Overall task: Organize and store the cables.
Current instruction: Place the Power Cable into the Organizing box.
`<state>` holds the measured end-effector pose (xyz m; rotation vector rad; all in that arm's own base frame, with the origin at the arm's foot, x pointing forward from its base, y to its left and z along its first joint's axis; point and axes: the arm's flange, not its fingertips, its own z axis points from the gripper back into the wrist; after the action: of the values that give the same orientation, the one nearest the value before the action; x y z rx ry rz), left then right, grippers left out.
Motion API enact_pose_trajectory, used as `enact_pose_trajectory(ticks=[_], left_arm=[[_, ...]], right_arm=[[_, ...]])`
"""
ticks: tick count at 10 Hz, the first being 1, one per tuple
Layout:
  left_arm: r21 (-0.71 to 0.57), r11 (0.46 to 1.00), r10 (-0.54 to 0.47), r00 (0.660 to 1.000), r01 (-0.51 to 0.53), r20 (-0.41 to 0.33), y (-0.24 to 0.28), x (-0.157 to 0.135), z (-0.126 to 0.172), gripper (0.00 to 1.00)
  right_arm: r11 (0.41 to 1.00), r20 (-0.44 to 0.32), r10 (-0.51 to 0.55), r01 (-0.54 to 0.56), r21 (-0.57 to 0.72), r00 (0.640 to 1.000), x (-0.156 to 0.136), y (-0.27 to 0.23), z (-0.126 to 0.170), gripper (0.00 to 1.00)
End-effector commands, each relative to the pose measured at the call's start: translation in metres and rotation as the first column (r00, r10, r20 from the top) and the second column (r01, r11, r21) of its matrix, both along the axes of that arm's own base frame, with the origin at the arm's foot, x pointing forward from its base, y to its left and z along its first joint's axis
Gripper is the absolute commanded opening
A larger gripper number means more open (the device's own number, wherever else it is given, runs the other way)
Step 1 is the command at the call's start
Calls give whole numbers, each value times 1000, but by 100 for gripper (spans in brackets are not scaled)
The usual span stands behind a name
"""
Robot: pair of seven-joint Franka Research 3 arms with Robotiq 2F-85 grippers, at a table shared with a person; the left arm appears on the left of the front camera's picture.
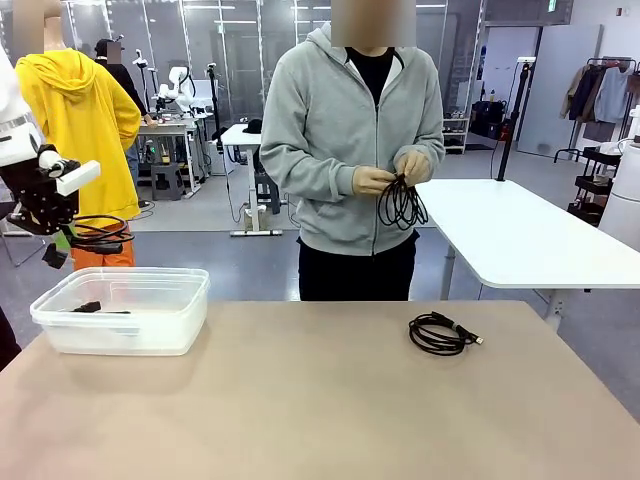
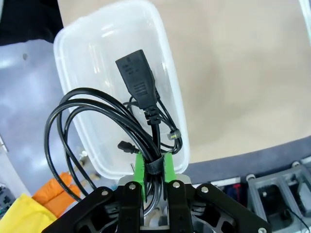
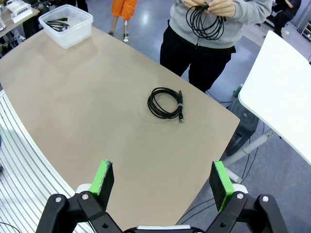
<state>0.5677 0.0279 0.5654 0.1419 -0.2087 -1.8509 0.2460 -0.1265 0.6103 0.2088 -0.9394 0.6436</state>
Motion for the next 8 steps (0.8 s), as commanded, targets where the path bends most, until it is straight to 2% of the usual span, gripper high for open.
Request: enact_pose_trajectory(ticks=[1,3,7,8], left_arm=[[-5,999,49,999,-49,15,0,13,-12,18],[15,998,65,998,-65,9,4,18,-39,18],[-94,989,119,993,-117,19,26,38,-77,18],[-118,983,136,990,-137,-21,30,40,-85,18]], right_arm=[[1000,0,0,0,2,1000,0,-1,-1,100],[1000,0,0,0,2,1000,0,-1,-1,100],[1000,0,0,0,2,1000,0,-1,-1,100],[1000,0,0,0,2,1000,0,-1,-1,100]])
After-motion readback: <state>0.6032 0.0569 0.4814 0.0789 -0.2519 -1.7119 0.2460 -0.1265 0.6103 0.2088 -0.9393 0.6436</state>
